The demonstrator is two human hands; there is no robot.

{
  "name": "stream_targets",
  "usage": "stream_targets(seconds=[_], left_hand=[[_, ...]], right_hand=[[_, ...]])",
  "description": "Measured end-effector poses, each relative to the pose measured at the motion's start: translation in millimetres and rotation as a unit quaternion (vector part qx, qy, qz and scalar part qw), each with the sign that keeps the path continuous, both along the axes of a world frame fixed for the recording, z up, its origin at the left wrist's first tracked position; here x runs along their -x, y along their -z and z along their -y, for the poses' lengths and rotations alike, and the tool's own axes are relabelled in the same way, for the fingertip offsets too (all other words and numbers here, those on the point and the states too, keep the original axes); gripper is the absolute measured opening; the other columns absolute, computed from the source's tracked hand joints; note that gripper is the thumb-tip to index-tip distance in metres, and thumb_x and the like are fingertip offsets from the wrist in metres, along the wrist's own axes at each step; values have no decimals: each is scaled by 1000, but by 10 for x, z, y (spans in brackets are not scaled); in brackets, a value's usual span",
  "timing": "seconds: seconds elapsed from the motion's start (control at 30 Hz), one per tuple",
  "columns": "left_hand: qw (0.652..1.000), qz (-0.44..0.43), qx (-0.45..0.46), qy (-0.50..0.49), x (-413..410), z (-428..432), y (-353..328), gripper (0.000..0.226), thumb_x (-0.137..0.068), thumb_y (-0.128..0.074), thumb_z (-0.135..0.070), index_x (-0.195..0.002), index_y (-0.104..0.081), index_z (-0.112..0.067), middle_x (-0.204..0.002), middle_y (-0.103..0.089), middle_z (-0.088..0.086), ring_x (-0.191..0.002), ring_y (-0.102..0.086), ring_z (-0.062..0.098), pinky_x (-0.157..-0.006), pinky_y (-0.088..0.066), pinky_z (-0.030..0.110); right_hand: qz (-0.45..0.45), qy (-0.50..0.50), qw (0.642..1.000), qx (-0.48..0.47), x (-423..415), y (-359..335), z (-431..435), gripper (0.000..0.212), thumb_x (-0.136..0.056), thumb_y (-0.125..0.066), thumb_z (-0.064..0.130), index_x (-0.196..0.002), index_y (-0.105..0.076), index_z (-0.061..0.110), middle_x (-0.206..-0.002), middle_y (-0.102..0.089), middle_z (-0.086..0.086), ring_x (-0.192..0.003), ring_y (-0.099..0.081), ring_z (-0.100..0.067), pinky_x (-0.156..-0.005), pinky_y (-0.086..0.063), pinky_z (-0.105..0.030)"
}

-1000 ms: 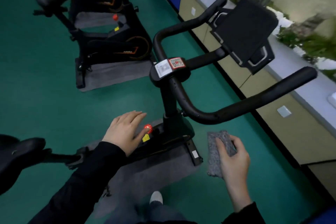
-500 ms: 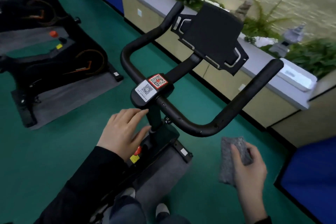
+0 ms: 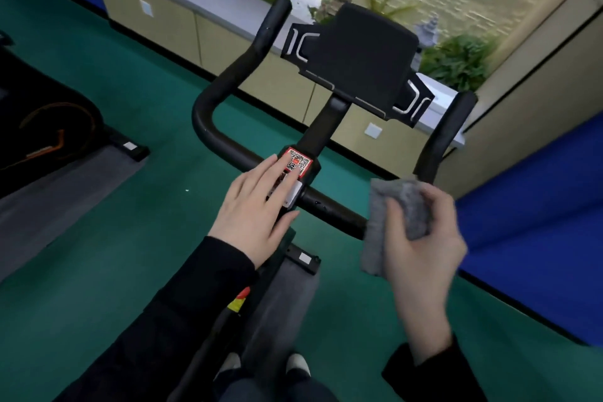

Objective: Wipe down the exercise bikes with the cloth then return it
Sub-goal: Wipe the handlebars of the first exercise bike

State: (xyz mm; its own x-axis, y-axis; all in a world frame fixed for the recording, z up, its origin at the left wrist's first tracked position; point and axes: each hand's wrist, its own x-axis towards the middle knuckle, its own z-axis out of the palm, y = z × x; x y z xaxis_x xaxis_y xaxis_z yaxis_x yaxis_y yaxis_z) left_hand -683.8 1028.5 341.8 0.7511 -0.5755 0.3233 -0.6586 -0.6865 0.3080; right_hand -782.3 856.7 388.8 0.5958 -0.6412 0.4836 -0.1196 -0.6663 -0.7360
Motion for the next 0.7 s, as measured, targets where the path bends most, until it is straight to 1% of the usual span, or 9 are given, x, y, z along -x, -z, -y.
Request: stream_targets(seconds=[0.07,0.1,0.17,0.23,0.33,0.5,0.57,0.63,0.7], left_hand=[[1000,-6,7,15,-40,-23,42,57,-90,-53,-34,-141,-41,-10,-150,-35,7,-140,-29,23,-109,-28,42],[1000,-9,15,23,-62,-41,58,57,-90,-55,-33,-141,-41,-10,-150,-35,6,-140,-28,22,-109,-27,41],[999,-12,29,43,-112,-85,77,58,-89,-58,-32,-140,-41,-12,-150,-35,4,-141,-24,18,-110,-23,36],[997,-16,36,63,-178,-124,85,59,-87,-61,-31,-140,-41,-14,-150,-35,2,-140,-23,16,-109,-18,31],[996,-26,47,76,-231,-168,103,60,-85,-64,-29,-140,-42,-16,-150,-34,-2,-140,-24,14,-107,-23,33],[996,-26,59,64,-242,-190,122,59,-85,-63,-37,-139,-44,-21,-150,-35,-6,-136,-34,21,-104,-32,41],[996,-20,67,63,-247,-190,136,59,-84,-65,-37,-138,-46,-21,-149,-37,-6,-134,-36,22,-102,-33,42],[996,-12,70,62,-250,-191,156,59,-84,-65,-38,-137,-47,-21,-148,-37,-6,-133,-37,22,-102,-33,42],[995,-7,72,62,-251,-190,174,59,-84,-64,-39,-138,-46,-22,-149,-37,-6,-133,-37,22,-101,-33,42]], right_hand=[[-8,-16,999,51,-146,54,-233,26,-83,-71,9,-107,-61,11,-94,-61,7,-77,-56,6,-74,-45,-2],[-13,-20,996,83,-210,89,-334,25,-83,-71,8,-106,-62,7,-95,-62,2,-76,-54,2,-74,-45,-4],[-37,-20,989,140,-320,173,-502,23,-83,-72,6,-104,-63,5,-95,-63,-3,-77,-54,-4,-68,-45,-15],[-70,-14,981,178,-415,265,-638,24,-81,-71,5,-103,-64,7,-96,-64,-5,-77,-59,-12,-61,-43,-21],[-82,-16,982,167,-501,393,-775,26,-79,-68,-1,-104,-66,6,-101,-65,-5,-80,-66,-18,-64,-49,-25],[-61,-1,988,140,-500,467,-768,28,-78,-66,-7,-105,-67,1,-102,-68,-9,-88,-65,-15,-83,-43,-16],[-62,17,989,132,-445,450,-665,24,-80,-64,-6,-103,-67,-2,-99,-69,-12,-87,-63,-15,-83,-44,-17],[-68,51,989,120,-363,417,-522,20,-81,-66,-6,-101,-68,-4,-96,-69,-14,-84,-66,-20,-81,-48,-22],[-73,74,989,107,-319,378,-422,19,-81,-67,-5,-100,-68,-4,-93,-70,-14,-81,-65,-19,-79,-49,-22]])
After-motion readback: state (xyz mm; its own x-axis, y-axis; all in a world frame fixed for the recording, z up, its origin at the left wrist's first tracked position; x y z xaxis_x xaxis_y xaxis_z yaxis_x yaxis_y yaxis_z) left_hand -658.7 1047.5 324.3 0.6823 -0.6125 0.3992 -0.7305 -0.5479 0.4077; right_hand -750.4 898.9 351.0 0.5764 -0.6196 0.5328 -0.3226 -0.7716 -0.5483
